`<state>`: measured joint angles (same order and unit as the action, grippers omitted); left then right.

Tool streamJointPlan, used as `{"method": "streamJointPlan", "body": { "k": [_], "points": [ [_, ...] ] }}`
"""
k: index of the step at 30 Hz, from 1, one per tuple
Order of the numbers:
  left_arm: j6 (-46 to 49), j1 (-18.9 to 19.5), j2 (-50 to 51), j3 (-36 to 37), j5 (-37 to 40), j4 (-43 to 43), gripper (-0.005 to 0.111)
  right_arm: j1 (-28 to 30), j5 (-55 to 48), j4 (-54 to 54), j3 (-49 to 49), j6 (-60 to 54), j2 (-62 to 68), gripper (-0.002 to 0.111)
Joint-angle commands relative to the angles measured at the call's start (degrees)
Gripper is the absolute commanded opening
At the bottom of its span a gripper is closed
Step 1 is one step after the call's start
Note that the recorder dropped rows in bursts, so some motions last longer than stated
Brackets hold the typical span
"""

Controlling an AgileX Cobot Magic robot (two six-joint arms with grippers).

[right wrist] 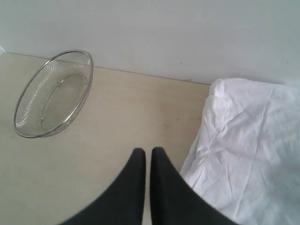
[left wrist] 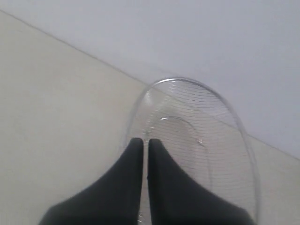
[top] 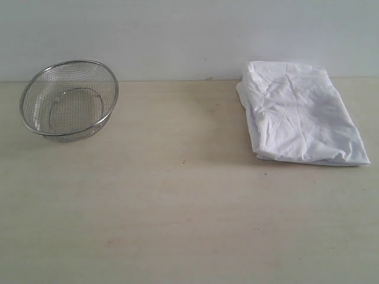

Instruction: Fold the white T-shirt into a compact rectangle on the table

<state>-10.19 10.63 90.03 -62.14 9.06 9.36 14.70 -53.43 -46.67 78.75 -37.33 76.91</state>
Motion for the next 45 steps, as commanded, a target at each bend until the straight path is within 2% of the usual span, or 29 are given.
{"method": "streamJointPlan", "body": {
  "k": [1, 5, 8, 12, 16, 22, 30, 36, 39, 41, 44, 45],
  "points": [
    [-0.55, -5.65, -12.46, 5.4, 2.8, 1.54, 0.004, 0.08, -1.21, 2.46, -0.06, 1.3, -3.36, 0.0],
    [-0.55, -8.69, -22.85, 9.25, 5.18, 3.69, 0.004, 0.08, -1.24, 2.46, -0.06, 2.74, -3.71, 0.0],
    [-0.55, -8.69, -27.95, 11.09, 9.0, 6.73, 0.004, 0.08, -1.14, 2.46, -0.06, 2.74, -3.71, 0.0],
    [-0.55, -8.69, -32.6, 13.6, 8.75, 9.59, 0.004, 0.08, -1.03, 2.46, -0.06, 2.74, -3.71, 0.0],
    [-0.15, -8.69, -35.45, 14.01, 13.48, 13.99, 0.004, 0.08, -1.03, 2.46, -0.06, 2.74, -3.71, 0.0],
    [-0.05, -8.69, -38.04, 14.01, 25.3, 13.99, 0.004, 0.08, -0.91, 2.46, -0.06, 2.74, -3.71, 0.0],
    [1.7, -8.54, -38.3, 14.01, 25.25, 12.27, 0.004, 0.08, -0.91, 2.46, -0.06, 2.74, -3.71, 0.0],
    [2.08, -8.54, -38.3, 14.01, 23.3, 12.11, 0.004, 0.08, -0.79, 2.46, -0.06, 2.74, -3.71, 0.0],
    [7.3, -8.54, -38.3, 14.12, 20.3, 10.37, 0.004, 0.08, -0.79, 2.46, -0.06, 2.74, -3.71, 0.0],
    [11.63, -8.54, -42.02, 16.44, 12.09, 9.64, 0.004, 0.08, -0.79, 2.46, -0.06, 2.74, -3.71, 0.0],
    [16.04, -8.54, -54.5, 25.73, -4.87, 9.64, 0.004, 0.08, -0.79, 2.46, -0.06, 2.74, -3.71, 0.0],
    [16.19, -8.54, -57.25, 28.05, -7.52, 9.64, 0.004, 0.08, -0.79, 2.46, -0.06, 2.74, -3.71, 0.0]
  ]
}}
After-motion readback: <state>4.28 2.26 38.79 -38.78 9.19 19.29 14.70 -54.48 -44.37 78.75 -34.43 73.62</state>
